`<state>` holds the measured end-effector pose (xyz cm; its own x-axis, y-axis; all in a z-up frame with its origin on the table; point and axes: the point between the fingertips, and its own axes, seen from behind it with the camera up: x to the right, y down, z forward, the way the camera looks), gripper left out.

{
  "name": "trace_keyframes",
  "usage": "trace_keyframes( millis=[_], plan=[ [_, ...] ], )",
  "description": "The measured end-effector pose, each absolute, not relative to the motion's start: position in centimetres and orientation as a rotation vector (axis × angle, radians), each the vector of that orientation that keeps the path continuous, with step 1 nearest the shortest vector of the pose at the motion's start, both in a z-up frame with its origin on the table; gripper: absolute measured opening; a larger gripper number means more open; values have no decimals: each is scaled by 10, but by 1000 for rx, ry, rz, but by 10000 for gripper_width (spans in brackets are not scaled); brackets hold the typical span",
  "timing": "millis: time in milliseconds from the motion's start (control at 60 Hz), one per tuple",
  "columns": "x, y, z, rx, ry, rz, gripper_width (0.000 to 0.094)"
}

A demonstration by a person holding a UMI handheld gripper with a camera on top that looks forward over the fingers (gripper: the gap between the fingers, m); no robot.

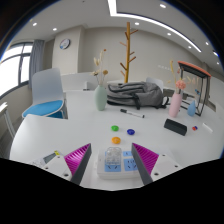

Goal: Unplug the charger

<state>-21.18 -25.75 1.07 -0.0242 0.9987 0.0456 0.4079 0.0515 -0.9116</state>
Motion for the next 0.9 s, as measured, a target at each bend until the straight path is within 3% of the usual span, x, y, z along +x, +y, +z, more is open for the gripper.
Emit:
trace_keyframes(
  millis=[150,183,200,217,233,250,317,400,500,633,767,900],
  plan=[
    [-226,-256,1,-1463,-1561,951,852],
    [-228,-259,1,-1471,-1568,969,818],
    [-230,-261,1,-1473,-1571,986,738],
    [-231,-265,0,-1474,-1582,1005,598],
    [-234,-269,1,-1465,-1590,1021,335],
    [-237,-256,6,-1472,-1577,1006,162],
    [-239,-257,4,-1516,-1588,1031,60],
    [-233,-255,19,-1547,-1553,1078,50],
    [-241,-224,127,-1380,-1375,1124,46],
    [-247,-176,169,-1445,-1387,1127,47],
    [-239,-91,156,-1497,-1385,1000,48],
    [-228,-21,106,-1573,-1410,882,51]
  ],
)
